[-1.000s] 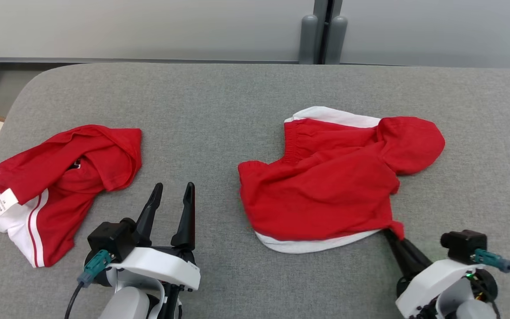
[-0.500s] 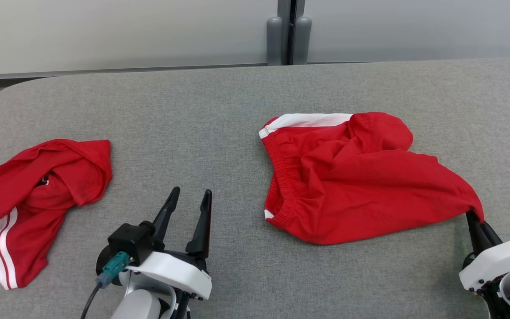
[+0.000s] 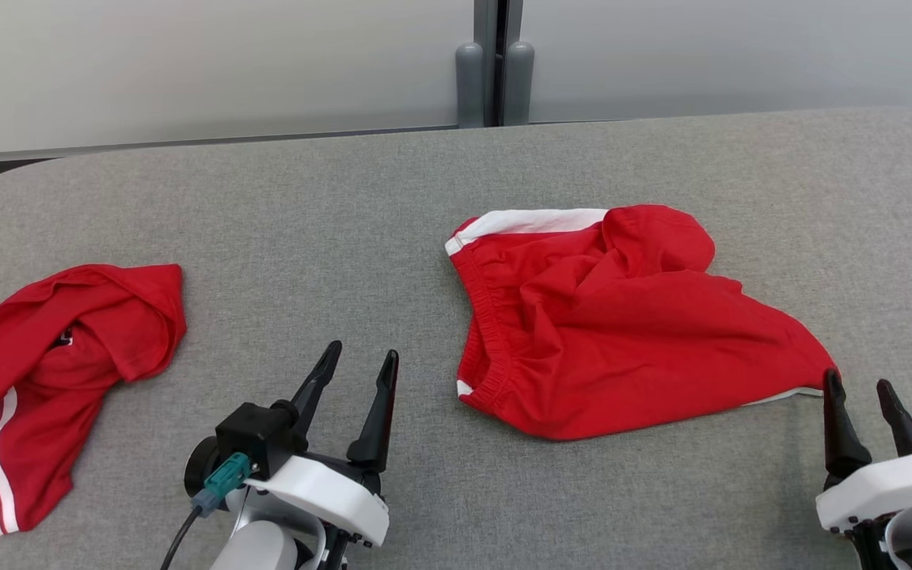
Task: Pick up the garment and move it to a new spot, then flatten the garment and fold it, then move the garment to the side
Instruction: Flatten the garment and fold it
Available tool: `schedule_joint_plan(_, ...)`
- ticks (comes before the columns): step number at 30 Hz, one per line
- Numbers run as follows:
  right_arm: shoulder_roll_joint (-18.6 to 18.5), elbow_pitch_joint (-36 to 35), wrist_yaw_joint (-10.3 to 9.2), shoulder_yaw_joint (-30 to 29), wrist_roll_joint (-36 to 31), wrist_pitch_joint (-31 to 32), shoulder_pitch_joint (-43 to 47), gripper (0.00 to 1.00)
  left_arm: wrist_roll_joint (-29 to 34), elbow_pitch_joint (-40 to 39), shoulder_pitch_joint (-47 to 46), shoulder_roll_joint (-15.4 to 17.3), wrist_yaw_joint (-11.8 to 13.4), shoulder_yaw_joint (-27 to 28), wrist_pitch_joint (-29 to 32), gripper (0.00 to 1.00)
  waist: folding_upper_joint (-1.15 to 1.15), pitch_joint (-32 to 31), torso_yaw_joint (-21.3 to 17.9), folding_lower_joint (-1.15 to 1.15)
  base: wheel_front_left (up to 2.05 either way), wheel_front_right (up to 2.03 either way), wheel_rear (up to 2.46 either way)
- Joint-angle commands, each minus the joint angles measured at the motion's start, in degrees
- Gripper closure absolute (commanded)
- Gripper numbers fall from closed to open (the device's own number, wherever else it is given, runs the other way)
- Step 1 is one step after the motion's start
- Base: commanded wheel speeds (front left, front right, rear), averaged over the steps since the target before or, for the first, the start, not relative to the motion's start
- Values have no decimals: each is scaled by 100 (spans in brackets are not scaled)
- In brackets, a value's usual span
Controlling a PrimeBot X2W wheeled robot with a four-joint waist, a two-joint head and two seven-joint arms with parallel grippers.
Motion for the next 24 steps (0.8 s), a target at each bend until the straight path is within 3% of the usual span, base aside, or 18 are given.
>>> schedule_joint_plan(1,74,-89,0,-114,-76,-93,162,0,34,17,6,23,-60,1,-1,0,0,-16,-25,0,0,0,0)
schedule_joint_plan(6,298,-228,0,-468,-270,-163,388,0,553,218,-51,27,-243,-276,-1,0,0,-15,-104,0,0,0,0)
schedule_joint_plan(11,450,-294,0,-752,-445,-80,330,0,1168,516,-249,260,-372,-792,-1,0,0,32,-178,0,0,0,0)
schedule_joint_plan(17,546,-428,0,-855,-573,35,246,0,1571,954,-654,496,-393,-1309,-1,0,0,149,-286,0,0,0,0)
schedule_joint_plan(24,620,-534,0,-867,-661,106,200,0,1785,1389,-1139,514,-392,-1740,-1,0,0,298,-411,0,0,0,0)
